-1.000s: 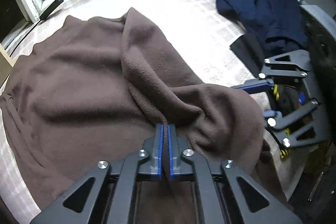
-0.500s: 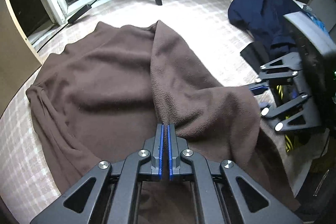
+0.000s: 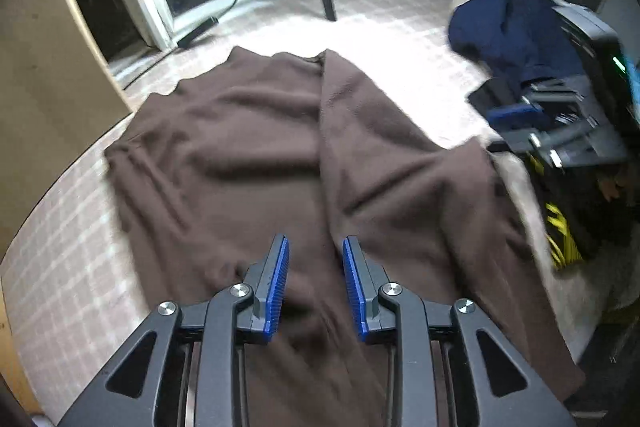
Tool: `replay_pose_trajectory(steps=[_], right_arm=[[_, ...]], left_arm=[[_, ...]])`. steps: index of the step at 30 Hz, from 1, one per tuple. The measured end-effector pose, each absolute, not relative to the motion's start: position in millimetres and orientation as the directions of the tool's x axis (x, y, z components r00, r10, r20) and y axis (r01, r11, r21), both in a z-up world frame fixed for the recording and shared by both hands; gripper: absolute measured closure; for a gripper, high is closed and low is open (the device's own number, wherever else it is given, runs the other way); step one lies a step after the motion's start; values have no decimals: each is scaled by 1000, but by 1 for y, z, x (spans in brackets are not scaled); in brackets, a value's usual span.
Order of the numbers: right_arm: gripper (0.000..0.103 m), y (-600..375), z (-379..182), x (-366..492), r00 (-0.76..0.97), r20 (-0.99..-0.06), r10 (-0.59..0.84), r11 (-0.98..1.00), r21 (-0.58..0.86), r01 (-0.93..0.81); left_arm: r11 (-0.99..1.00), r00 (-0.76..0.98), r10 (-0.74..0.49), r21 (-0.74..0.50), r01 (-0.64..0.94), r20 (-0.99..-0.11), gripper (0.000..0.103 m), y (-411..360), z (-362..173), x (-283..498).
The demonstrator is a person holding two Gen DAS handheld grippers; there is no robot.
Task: Fold clothes
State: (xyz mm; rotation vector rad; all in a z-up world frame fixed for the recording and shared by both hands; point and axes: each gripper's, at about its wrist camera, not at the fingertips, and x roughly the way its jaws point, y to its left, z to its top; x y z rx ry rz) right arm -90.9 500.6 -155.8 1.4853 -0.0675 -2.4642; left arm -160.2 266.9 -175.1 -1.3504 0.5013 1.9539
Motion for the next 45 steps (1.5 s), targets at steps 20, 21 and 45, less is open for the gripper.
replay_pose_trajectory(steps=[20,21,45], right_arm=[[64,438,-189,-115,-159,-846,-509,-856,517,-9],[64,435,-190,-116,-159,-864,-478,-875,484,-1],[95,480,-187,-135,-272,-909,-315,-948,315,43]], left_arm=[[-577,-67,364,-169,-799,-929,65,266,-222,95],[-587,-81,371,-166,-793,-925,66,265,-222,96],[-555,-102,508,-235,-798,-855,94,289,-191,111]])
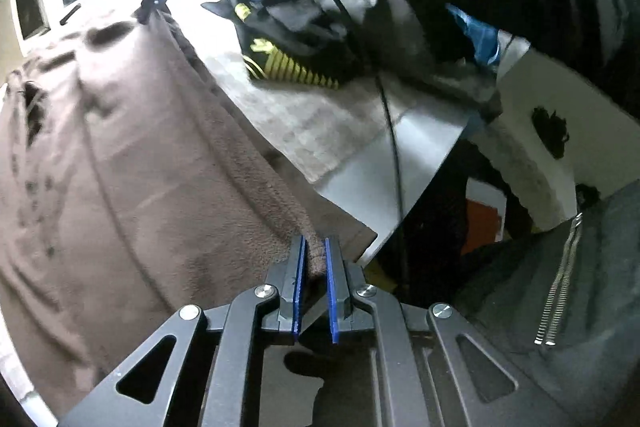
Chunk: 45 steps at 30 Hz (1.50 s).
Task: Fold clothes
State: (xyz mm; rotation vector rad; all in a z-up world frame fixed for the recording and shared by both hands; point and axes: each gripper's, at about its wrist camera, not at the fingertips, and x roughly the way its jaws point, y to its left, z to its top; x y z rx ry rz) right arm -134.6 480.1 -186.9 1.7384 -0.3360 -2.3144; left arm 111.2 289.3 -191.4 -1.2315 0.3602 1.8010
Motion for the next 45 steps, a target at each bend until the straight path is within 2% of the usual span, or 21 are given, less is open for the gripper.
replay_pose_trajectory(steps=[1,4,9,11,13,15,16,19,21,22,24,26,28,29,36,38,39,41,42,43,45], right_arm=[[95,479,-192,-134,-261,-927,-271,-962,268,47],[95,485,-193,-132,-241,-933,-266,-964,263,47],[90,499,-162,-112,-182,-927,-327,-944,313,103],[84,506,-144,-112,-245,-913,-326,-945,304,125],[68,510,-136,-119,-298,-906,-302,-952,271,140],[58,508,-140,-126,-306,-910,-280,-958,243,155],[58,504,-150,-130,-284,-916,-284,-955,245,164],[60,489,-181,-137,-241,-929,-280,-953,240,183],[76,482,-202,-135,-201,-956,-216,-962,173,212],[76,485,-201,-133,-209,-952,-224,-962,182,201],[76,493,-193,-127,-241,-936,-257,-959,215,186],[74,501,-183,-121,-273,-919,-285,-954,244,172],[61,507,-178,-117,-288,-913,-289,-955,254,154],[59,509,-179,-115,-288,-911,-294,-954,263,141],[58,506,-200,-108,-255,-902,-349,-937,340,80],[58,504,-206,-111,-253,-900,-355,-935,347,78],[58,503,-209,-112,-252,-899,-359,-933,352,77],[59,498,-210,-112,-268,-895,-356,-934,348,79],[64,496,-210,-112,-270,-894,-358,-934,350,79],[81,495,-211,-113,-269,-894,-357,-934,350,74],[90,499,-209,-112,-261,-889,-376,-925,378,46]], left_arm=[[-556,-100,507,-237,-797,-856,93,288,-191,111],[-560,-92,503,-242,-792,-859,92,284,-188,112],[-566,-80,496,-252,-785,-865,86,276,-184,114],[-569,-75,493,-256,-782,-867,85,273,-182,114],[-574,-83,488,-248,-781,-869,84,272,-181,112],[-589,-110,466,-215,-779,-878,82,275,-184,105],[-596,-114,455,-206,-776,-883,82,277,-187,101],[-599,-103,449,-214,-772,-887,82,279,-196,96],[-596,-95,442,-213,-775,-892,82,278,-200,98],[-591,-90,448,-219,-776,-890,82,277,-200,100],[-578,-76,469,-241,-780,-880,81,277,-199,106],[-559,-60,493,-263,-786,-868,74,281,-197,111],[-536,-54,507,-265,-801,-861,69,290,-196,118],[-523,-52,509,-261,-811,-859,66,297,-197,122],[-517,-104,464,-174,-838,-880,59,335,-220,129],[-540,-145,451,-140,-830,-881,62,338,-226,130],[-555,-152,455,-146,-819,-877,67,337,-226,129],[-581,-157,471,-172,-795,-868,91,333,-225,126],[-595,-153,486,-197,-779,-860,92,329,-224,122],[-609,-148,505,-229,-760,-851,92,324,-223,118],[-630,-138,552,-304,-715,-822,93,312,-219,111]])
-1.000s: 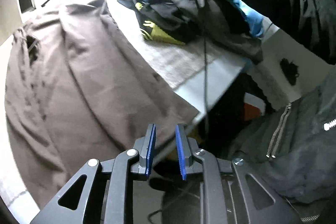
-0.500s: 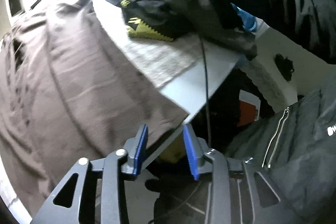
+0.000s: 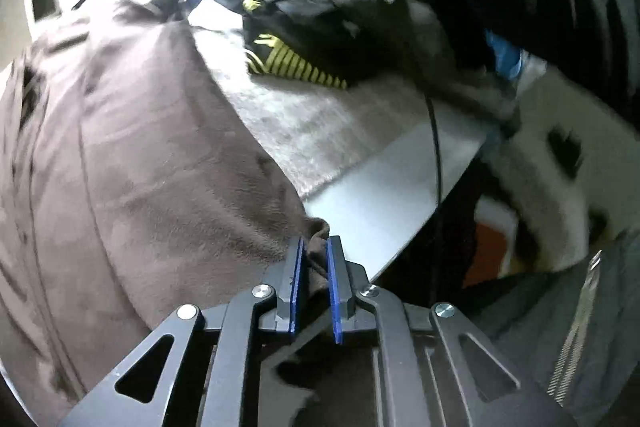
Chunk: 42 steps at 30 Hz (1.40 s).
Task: Fold clothes
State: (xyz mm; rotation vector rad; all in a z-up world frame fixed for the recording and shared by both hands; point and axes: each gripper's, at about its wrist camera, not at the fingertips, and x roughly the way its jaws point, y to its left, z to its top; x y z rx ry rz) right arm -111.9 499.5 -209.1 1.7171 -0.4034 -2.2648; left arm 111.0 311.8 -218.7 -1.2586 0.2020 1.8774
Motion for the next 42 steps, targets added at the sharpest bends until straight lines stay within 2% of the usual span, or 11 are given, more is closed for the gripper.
replay_pose_trajectory(steps=[5,9,14,20,23,27,31,33,39,40,42], right_arm=[[92,505,-189,-106,-285,-871,-401,-904,426,-29],[93,483,-162,-113,-311,-860,-404,-901,433,-27],[93,426,-143,-132,-314,-875,-369,-926,373,50],[93,349,-164,-161,-264,-917,-300,-953,276,122],[92,314,-185,-173,-224,-936,-272,-956,237,172],[84,291,-193,-179,-185,-956,-229,-954,182,236],[68,327,-151,-173,-219,-897,-384,-916,339,217],[62,346,-142,-170,-261,-892,-370,-924,324,205],[64,403,-118,-161,-383,-865,-323,-946,281,164],[67,412,-114,-160,-402,-860,-315,-949,274,156],[68,431,-106,-157,-441,-847,-297,-955,261,141]], left_arm=[[-688,-212,646,-438,-579,-733,94,263,-197,104],[-744,-308,643,-478,-467,-701,94,214,-187,104],[-796,-367,600,-481,-368,-711,97,173,-195,118],[-830,-388,558,-485,-275,-734,97,147,-219,125],[-845,-386,534,-467,-261,-752,97,141,-226,126],[-854,-374,519,-449,-263,-769,96,137,-230,125],[-850,-331,522,-444,-285,-786,94,129,-220,127],[-846,-329,522,-430,-314,-787,94,122,-208,133],[-832,-336,519,-373,-412,-786,93,134,-167,105],[-827,-344,515,-350,-440,-785,89,143,-159,94],[-814,-360,503,-290,-503,-786,85,161,-146,59]])
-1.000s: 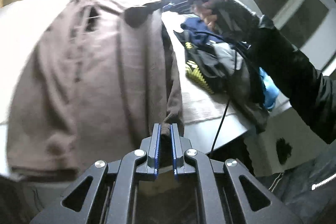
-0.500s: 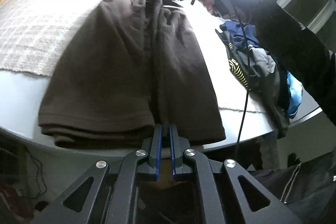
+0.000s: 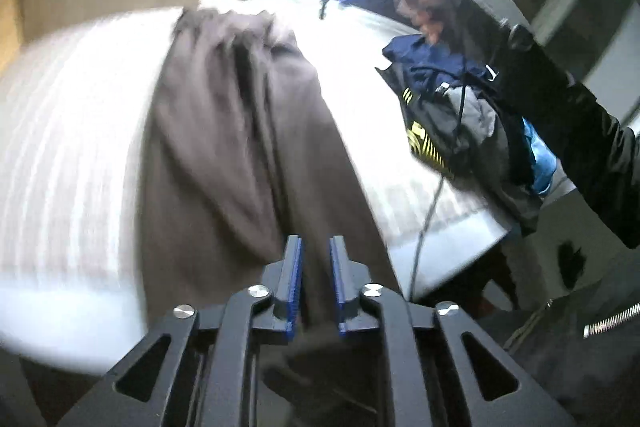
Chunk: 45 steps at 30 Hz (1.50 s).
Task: Fold clothes
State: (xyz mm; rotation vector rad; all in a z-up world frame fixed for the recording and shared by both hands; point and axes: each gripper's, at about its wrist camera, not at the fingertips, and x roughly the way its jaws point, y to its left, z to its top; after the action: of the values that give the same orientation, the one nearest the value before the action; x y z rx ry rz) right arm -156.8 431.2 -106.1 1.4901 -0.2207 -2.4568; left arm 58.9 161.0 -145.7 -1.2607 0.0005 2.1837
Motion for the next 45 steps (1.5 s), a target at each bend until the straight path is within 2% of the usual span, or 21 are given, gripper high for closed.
replay_pose_trajectory(steps=[3,7,11,14,15,16,17,20,23,31,36,38,40,45], right_arm=[[68,422,-125,-173,-422,-869,-258,-965,215,148],[68,417,-142,-193,-389,-858,-335,-938,265,223],[68,406,-161,-217,-360,-864,-352,-926,265,269],[68,399,-173,-231,-337,-865,-373,-911,273,309],[68,398,-177,-235,-336,-866,-371,-908,262,325],[68,396,-181,-239,-336,-867,-368,-906,252,341],[68,399,-186,-246,-356,-875,-329,-919,210,333],[68,420,-186,-262,-354,-860,-368,-916,272,294],[69,430,-164,-258,-443,-827,-348,-930,245,273],[78,412,-196,-291,-373,-873,-313,-933,209,295],[76,441,-150,-269,-477,-800,-364,-930,284,232],[76,449,-133,-244,-481,-789,-383,-923,306,234],[76,460,-124,-214,-483,-780,-398,-917,330,222],[76,483,-111,-140,-478,-761,-438,-896,410,169]], left_arm=[[-791,-386,492,-216,-572,-780,84,190,-135,-6],[-776,-380,486,-188,-602,-787,84,225,-145,-83],[-754,-363,487,-172,-633,-794,84,256,-168,-139],[-794,-374,408,-122,-596,-833,82,266,-192,-168],[-812,-377,362,-89,-577,-852,83,264,-201,-174],[-828,-380,315,-56,-558,-870,89,262,-211,-180],[-834,-371,296,-49,-549,-880,87,258,-219,-182],[-829,-360,305,-60,-556,-882,86,247,-230,-180],[-828,-353,309,-68,-556,-883,86,246,-231,-180],[-835,-334,333,-111,-539,-882,86,242,-229,-186],[-836,-352,395,-174,-520,-849,87,221,-190,-175],[-843,-388,406,-175,-509,-828,82,203,-167,-164],[-859,-420,394,-165,-484,-818,79,177,-149,-150],[-891,-437,346,-144,-431,-830,79,121,-132,-116]])
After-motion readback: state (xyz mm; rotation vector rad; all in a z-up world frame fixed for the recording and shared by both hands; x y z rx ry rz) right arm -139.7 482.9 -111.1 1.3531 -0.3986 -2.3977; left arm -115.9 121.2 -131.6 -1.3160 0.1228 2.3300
